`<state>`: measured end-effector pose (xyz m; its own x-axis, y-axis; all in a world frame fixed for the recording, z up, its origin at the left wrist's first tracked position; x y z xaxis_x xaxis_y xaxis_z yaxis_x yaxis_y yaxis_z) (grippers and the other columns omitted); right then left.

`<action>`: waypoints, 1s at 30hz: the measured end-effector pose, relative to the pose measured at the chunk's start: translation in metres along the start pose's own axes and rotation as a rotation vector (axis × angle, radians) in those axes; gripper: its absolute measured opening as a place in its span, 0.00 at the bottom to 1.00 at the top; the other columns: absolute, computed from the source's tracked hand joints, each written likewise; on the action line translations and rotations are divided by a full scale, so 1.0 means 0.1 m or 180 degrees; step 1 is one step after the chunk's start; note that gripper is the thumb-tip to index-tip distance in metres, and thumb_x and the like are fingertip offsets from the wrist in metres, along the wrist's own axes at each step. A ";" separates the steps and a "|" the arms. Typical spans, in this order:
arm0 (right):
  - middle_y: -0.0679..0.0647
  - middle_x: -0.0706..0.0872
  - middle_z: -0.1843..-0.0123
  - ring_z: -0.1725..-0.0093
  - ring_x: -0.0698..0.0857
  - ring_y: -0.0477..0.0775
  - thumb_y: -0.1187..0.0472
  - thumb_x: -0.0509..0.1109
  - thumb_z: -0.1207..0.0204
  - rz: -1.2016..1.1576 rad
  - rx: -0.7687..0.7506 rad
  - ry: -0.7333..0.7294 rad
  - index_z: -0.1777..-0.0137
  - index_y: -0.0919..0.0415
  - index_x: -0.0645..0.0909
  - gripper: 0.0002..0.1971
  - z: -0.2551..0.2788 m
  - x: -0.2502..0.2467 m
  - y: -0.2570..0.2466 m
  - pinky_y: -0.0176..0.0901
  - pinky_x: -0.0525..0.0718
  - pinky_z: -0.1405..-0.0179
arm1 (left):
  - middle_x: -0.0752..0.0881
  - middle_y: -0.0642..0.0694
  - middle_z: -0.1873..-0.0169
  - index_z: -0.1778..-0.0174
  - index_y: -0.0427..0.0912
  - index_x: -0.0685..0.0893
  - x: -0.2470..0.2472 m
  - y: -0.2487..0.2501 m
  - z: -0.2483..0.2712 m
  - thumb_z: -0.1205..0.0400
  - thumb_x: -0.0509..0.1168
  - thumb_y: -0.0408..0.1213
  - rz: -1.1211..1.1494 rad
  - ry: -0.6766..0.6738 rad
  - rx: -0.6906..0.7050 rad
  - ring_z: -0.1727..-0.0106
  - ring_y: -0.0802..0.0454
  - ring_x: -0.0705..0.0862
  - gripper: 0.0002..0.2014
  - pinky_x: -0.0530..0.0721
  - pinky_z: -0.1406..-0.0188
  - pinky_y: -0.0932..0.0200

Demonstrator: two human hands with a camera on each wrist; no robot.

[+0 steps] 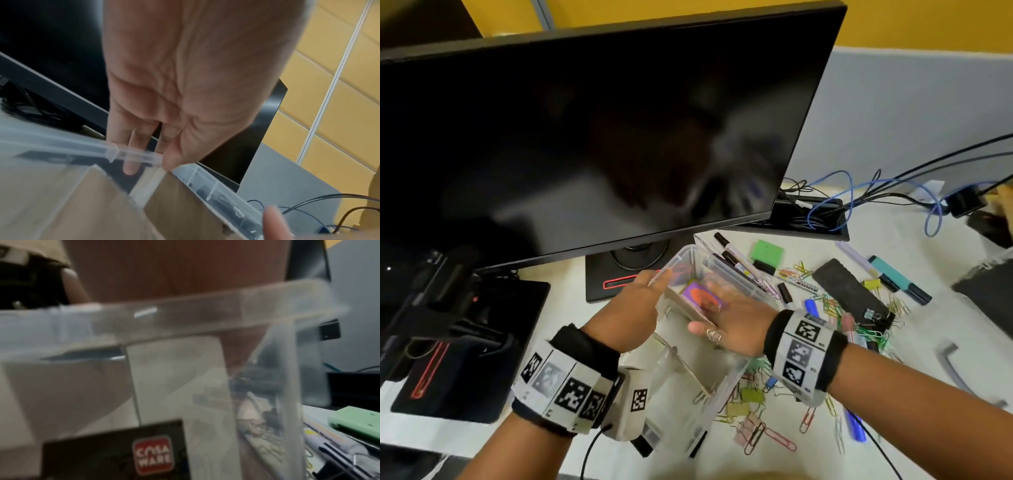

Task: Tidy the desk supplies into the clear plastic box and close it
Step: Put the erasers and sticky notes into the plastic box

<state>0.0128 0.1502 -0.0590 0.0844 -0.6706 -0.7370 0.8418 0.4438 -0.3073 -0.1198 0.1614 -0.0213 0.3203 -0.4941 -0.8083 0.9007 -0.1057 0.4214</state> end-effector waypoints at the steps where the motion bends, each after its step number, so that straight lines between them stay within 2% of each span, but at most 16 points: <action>1: 0.53 0.45 0.15 0.17 0.35 0.51 0.34 0.39 0.21 -0.0054 0.0125 -0.0153 0.18 0.51 0.51 0.35 -0.03 0.06 0.03 0.54 0.37 0.18 | 0.64 0.44 0.25 0.17 0.50 0.50 0.01 0.01 0.00 0.22 0.51 0.19 -0.0005 -0.0014 0.0002 0.33 0.42 0.76 0.38 0.76 0.37 0.56; 3: 0.56 0.53 0.15 0.16 0.42 0.53 0.27 0.31 0.29 -0.0181 0.0134 -0.0319 0.19 0.52 0.55 0.44 -0.09 0.10 0.01 0.58 0.39 0.16 | 0.63 0.44 0.24 0.17 0.50 0.49 0.01 0.02 -0.01 0.22 0.51 0.20 -0.0039 -0.0026 -0.0021 0.32 0.43 0.74 0.38 0.76 0.34 0.55; 5: 0.62 0.70 0.22 0.20 0.63 0.56 0.24 0.31 0.33 -0.0627 -0.0107 -0.0106 0.28 0.56 0.72 0.49 -0.08 0.02 -0.05 0.56 0.56 0.18 | 0.62 0.44 0.23 0.17 0.49 0.49 0.02 0.03 -0.01 0.21 0.51 0.22 -0.0039 -0.0030 -0.0074 0.30 0.42 0.73 0.36 0.75 0.32 0.53; 6: 0.64 0.77 0.28 0.26 0.73 0.57 0.28 0.37 0.27 -0.0910 -0.0229 0.0269 0.36 0.59 0.78 0.43 -0.01 -0.12 -0.05 0.54 0.67 0.23 | 0.62 0.44 0.23 0.17 0.49 0.49 0.02 0.04 -0.01 0.20 0.51 0.24 -0.0034 -0.0037 -0.0103 0.30 0.42 0.73 0.35 0.75 0.32 0.53; 8: 0.65 0.88 0.47 0.47 0.85 0.59 0.42 0.53 0.20 -0.1417 -0.0309 0.1562 0.49 0.62 0.85 0.26 0.27 -0.45 0.21 0.48 0.82 0.42 | 0.62 0.43 0.23 0.17 0.48 0.50 0.02 0.06 -0.01 0.18 0.52 0.27 -0.0009 -0.0050 -0.0168 0.32 0.41 0.75 0.33 0.76 0.34 0.53; 9: 0.64 0.89 0.57 0.57 0.86 0.60 0.47 0.58 0.21 -0.1653 -0.0098 0.2348 0.55 0.64 0.86 0.22 0.47 -0.57 0.50 0.47 0.83 0.52 | 0.63 0.43 0.24 0.17 0.48 0.51 0.01 0.07 0.00 0.18 0.52 0.28 0.0007 -0.0041 -0.0217 0.33 0.41 0.76 0.32 0.76 0.36 0.53; 11: 0.66 0.88 0.63 0.60 0.84 0.64 0.52 0.59 0.24 -0.1801 0.0881 0.3383 0.61 0.68 0.84 0.19 0.79 -0.58 1.25 0.48 0.81 0.56 | 0.66 0.42 0.26 0.18 0.49 0.54 -0.02 0.11 0.02 0.17 0.53 0.30 0.0026 0.0046 -0.0340 0.38 0.39 0.80 0.30 0.77 0.39 0.50; 12: 0.66 0.88 0.58 0.55 0.84 0.65 0.52 0.61 0.24 -0.1628 0.1493 0.3322 0.58 0.68 0.83 0.18 0.83 -0.50 1.60 0.48 0.80 0.52 | 0.68 0.41 0.28 0.19 0.49 0.56 -0.03 0.12 0.02 0.17 0.53 0.31 0.0036 0.0097 -0.0391 0.40 0.37 0.81 0.29 0.77 0.39 0.48; 13: 0.66 0.86 0.50 0.48 0.83 0.65 0.50 0.64 0.25 -0.1307 0.2043 0.2842 0.51 0.66 0.82 0.17 0.77 -0.37 1.88 0.49 0.80 0.47 | 0.69 0.39 0.29 0.20 0.48 0.57 -0.03 0.14 0.01 0.17 0.53 0.32 0.0064 0.0148 -0.0432 0.42 0.37 0.82 0.28 0.78 0.39 0.47; 15: 0.64 0.82 0.40 0.39 0.79 0.65 0.44 0.69 0.29 -0.0610 0.2506 0.1734 0.38 0.63 0.75 0.26 0.58 -0.10 2.19 0.53 0.80 0.41 | 0.71 0.37 0.31 0.21 0.45 0.58 -0.04 0.17 0.01 0.17 0.53 0.32 0.0105 0.0193 -0.0496 0.46 0.36 0.83 0.26 0.79 0.41 0.45; 17: 0.63 0.82 0.38 0.38 0.80 0.64 0.39 0.69 0.31 -0.0219 0.2457 0.1335 0.36 0.61 0.71 0.32 0.47 0.01 2.29 0.55 0.82 0.39 | 0.72 0.36 0.31 0.21 0.43 0.59 -0.06 0.21 0.02 0.16 0.53 0.31 0.0051 0.0209 -0.0534 0.44 0.37 0.83 0.25 0.79 0.41 0.45; 20: 0.63 0.82 0.35 0.35 0.79 0.64 0.40 0.70 0.31 -0.0328 0.2198 0.1390 0.31 0.61 0.68 0.35 0.41 0.00 2.36 0.56 0.80 0.35 | 0.69 0.40 0.27 0.24 0.37 0.64 -0.07 0.29 0.04 0.15 0.51 0.31 -0.0201 0.0129 -0.0549 0.34 0.42 0.77 0.22 0.75 0.36 0.50; 22: 0.63 0.77 0.29 0.30 0.76 0.63 0.41 0.72 0.33 -0.0359 0.2101 0.1087 0.25 0.61 0.61 0.42 0.39 0.02 2.37 0.53 0.77 0.30 | 0.69 0.39 0.28 0.24 0.37 0.64 -0.07 0.29 0.04 0.15 0.51 0.30 -0.0179 0.0137 -0.0588 0.35 0.41 0.78 0.21 0.75 0.37 0.50; 24: 0.62 0.73 0.29 0.30 0.75 0.63 0.40 0.75 0.35 -0.0370 0.2012 0.0851 0.25 0.59 0.63 0.43 0.40 0.03 2.33 0.52 0.76 0.31 | 0.71 0.36 0.31 0.23 0.40 0.61 -0.07 0.26 0.04 0.16 0.53 0.31 -0.0030 0.0172 -0.0652 0.39 0.37 0.81 0.24 0.78 0.38 0.46; 26: 0.61 0.74 0.32 0.34 0.76 0.61 0.42 0.78 0.39 -0.0513 0.1960 0.0929 0.31 0.58 0.69 0.40 0.44 0.00 2.33 0.51 0.77 0.34 | 0.72 0.36 0.32 0.23 0.42 0.60 -0.06 0.23 0.04 0.17 0.54 0.32 0.0008 0.0179 -0.0716 0.40 0.35 0.81 0.24 0.78 0.38 0.44; 30: 0.59 0.78 0.45 0.50 0.76 0.55 0.47 0.79 0.37 -0.1582 0.1902 0.2209 0.40 0.62 0.70 0.32 0.76 -0.32 2.30 0.45 0.77 0.51 | 0.69 0.38 0.27 0.23 0.43 0.65 -0.10 0.29 0.04 0.18 0.58 0.37 -0.0295 0.0462 -0.0703 0.28 0.34 0.69 0.25 0.71 0.30 0.45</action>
<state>0.2444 0.2290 -0.0603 -0.5100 -0.1241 -0.8512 0.8405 -0.2823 -0.4624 -0.0980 0.1596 0.0009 0.2578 -0.3606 -0.8964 0.9652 0.0537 0.2560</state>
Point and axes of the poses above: each hand's wrist, its own z-axis away from the middle knuckle, its own x-axis out of the palm, y = z × x, the point moved 7 cm from there along -z, towards the middle knuckle
